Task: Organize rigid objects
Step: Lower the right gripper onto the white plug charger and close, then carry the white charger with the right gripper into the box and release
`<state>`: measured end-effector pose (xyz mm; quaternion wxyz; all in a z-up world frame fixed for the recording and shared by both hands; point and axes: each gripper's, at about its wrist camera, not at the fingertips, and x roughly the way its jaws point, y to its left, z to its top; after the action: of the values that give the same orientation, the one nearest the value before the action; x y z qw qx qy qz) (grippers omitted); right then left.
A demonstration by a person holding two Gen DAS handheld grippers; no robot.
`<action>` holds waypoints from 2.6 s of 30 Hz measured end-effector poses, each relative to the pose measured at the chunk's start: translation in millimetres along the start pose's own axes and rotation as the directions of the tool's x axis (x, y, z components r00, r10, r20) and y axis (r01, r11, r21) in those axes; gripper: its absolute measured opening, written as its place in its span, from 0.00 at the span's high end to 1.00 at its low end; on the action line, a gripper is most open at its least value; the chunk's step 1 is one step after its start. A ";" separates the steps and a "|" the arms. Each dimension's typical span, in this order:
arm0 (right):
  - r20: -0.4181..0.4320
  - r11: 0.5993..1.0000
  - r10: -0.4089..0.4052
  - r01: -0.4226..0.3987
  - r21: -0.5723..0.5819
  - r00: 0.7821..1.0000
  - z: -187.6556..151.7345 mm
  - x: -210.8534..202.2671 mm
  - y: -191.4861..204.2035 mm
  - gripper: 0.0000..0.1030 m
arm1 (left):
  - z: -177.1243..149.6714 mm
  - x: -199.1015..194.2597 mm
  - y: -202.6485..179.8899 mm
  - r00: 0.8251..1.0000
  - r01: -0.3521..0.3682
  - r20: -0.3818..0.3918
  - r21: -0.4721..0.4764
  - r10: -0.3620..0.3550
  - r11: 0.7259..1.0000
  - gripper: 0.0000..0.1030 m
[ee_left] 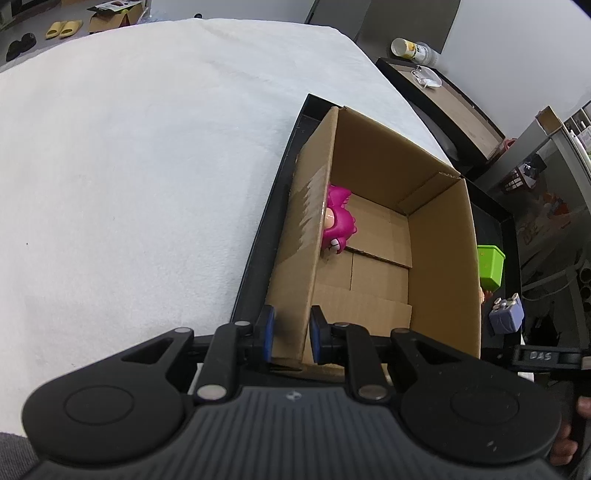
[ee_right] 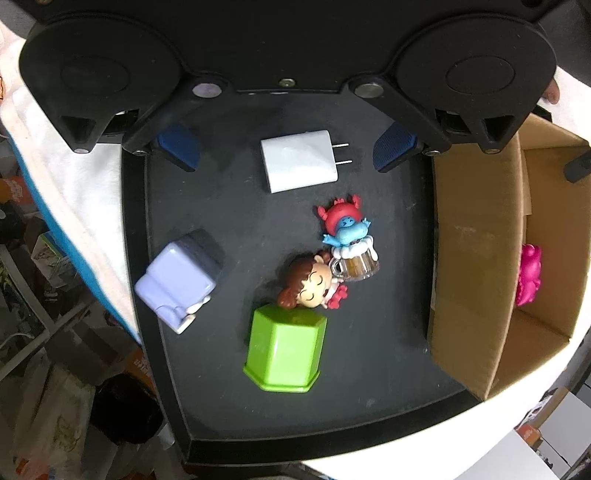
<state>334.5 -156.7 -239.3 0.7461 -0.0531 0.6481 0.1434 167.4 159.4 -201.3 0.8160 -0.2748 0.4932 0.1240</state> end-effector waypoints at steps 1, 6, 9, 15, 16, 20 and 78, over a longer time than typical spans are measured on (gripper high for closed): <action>-0.005 1.000 -0.009 0.009 -0.004 1.000 0.0 2.6 2.1 0.01 | 0.1 0.3 0.4 1.000 0.001 -0.001 -0.003 -0.001 1.000 0.82; -0.017 0.999 -0.038 0.038 -0.027 0.999 -1.5 11.8 13.1 0.01 | 0.5 0.6 1.6 1.000 0.004 -0.003 -0.008 -0.004 1.000 0.82; -0.009 0.996 -0.066 0.066 -0.055 0.998 -3.9 14.7 19.5 0.01 | 0.7 -1.0 5.0 1.000 0.017 0.003 -0.022 -0.017 1.000 0.82; -0.003 0.991 -0.099 0.098 -0.093 0.995 -9.6 25.7 30.1 0.10 | 0.4 -2.1 6.4 1.000 0.027 0.006 -0.019 -0.027 0.999 0.82; -0.012 0.990 -0.102 0.100 -0.102 0.995 -11.1 27.3 31.3 0.16 | 0.5 -1.9 6.3 1.000 0.027 0.005 -0.018 -0.027 0.999 0.82; -0.054 0.990 -0.085 0.079 -0.115 0.995 -12.1 27.8 32.5 0.41 | 0.8 -1.1 6.5 1.000 0.029 0.005 -0.017 -0.028 0.999 0.82; 0.266 0.931 0.024 0.076 -0.357 0.964 53.2 -90.3 164.6 0.41 | 0.4 -2.5 13.2 0.997 0.079 0.014 -0.014 -0.079 0.997 0.81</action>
<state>327.8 1.2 -124.9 0.8053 -0.1793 0.5033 0.2570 160.3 170.6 -203.3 0.8217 -0.2990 0.4754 0.0970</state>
